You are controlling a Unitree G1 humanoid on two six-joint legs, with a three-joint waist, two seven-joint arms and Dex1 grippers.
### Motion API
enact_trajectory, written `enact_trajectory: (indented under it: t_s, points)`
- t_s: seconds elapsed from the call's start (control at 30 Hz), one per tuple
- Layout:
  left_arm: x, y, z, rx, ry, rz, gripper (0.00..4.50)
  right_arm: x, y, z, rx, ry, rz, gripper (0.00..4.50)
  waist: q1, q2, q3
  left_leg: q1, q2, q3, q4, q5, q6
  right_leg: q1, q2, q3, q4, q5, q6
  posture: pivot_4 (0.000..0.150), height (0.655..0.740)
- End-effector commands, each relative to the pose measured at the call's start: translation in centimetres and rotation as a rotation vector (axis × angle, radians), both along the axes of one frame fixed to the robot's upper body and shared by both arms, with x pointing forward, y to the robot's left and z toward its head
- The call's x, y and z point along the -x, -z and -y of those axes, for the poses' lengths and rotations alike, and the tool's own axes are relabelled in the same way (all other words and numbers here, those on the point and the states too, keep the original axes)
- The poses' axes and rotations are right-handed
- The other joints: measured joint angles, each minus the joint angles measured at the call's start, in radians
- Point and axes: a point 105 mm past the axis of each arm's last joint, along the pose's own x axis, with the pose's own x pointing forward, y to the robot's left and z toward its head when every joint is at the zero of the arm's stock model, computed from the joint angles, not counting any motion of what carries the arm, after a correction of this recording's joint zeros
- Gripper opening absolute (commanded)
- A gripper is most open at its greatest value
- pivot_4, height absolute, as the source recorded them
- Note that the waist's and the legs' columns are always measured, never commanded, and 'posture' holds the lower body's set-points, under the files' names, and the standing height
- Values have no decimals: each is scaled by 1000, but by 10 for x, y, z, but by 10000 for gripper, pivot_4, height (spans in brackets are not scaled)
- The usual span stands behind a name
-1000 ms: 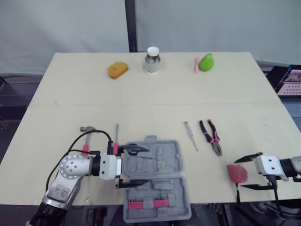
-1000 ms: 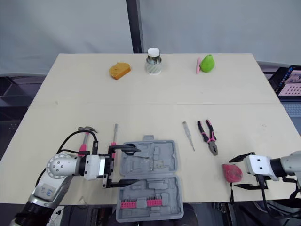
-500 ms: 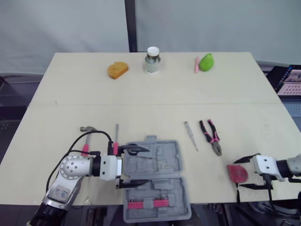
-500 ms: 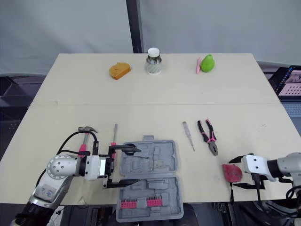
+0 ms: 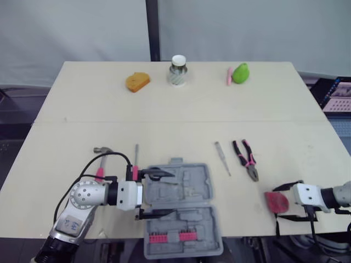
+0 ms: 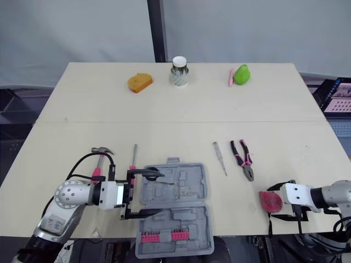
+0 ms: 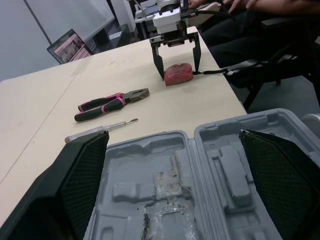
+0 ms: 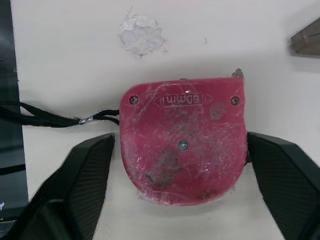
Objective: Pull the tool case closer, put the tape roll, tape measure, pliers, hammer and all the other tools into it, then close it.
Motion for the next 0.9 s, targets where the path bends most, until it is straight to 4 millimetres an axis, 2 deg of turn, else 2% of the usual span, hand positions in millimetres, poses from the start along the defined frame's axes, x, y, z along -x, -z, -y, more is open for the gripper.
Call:
enact_trajectory:
  t_s: [0.03,0.27,0.43,0.53,0.6,0.77,0.83,0.9]
  points:
    - [4,-8,4,12,21,38,45000,4,8,1,-7,29,-18,29157,-1,-1,0,0,0,0,0,0,0,0,0,0,0,0,0,1500,7400]
    - [-6,-5,-2,19,-45,44,45000,0,-2,-7,-72,43,-17,29168,-1,-1,0,0,0,0,0,0,0,0,0,0,-1,0,0,1500,7400]
    - [-12,0,-10,24,-96,32,45000,-11,-50,-32,-130,41,-19,29168,1,7,1,-1,0,0,-1,0,0,-1,0,1,-1,0,0,1500,7400]
    - [-18,-1,-17,33,-151,32,45000,-16,-92,-71,-132,9,-4,29168,3,11,2,-1,0,0,-2,0,0,-2,0,1,0,0,0,1500,7400]
    - [-20,-1,-21,41,-180,26,45000,-12,-105,-91,-107,-15,-7,29168,3,10,2,-1,0,0,-2,0,0,-3,1,1,0,0,0,1500,7400]
    - [-20,1,-28,40,-249,16,45000,-17,-119,-135,32,-25,52,29168,4,9,3,-2,-1,-1,-2,0,0,-3,0,1,-1,0,0,1500,7400]
    - [-19,4,-32,32,-280,11,45000,-23,-114,-155,68,-6,52,29168,2,9,2,-3,0,-1,-1,0,0,-3,0,1,-1,0,0,1500,7400]
    - [-18,7,-35,24,-300,9,45000,-31,-108,-163,123,29,67,29168,2,9,2,-2,0,-1,-2,0,0,-3,0,1,-1,0,0,1500,7400]
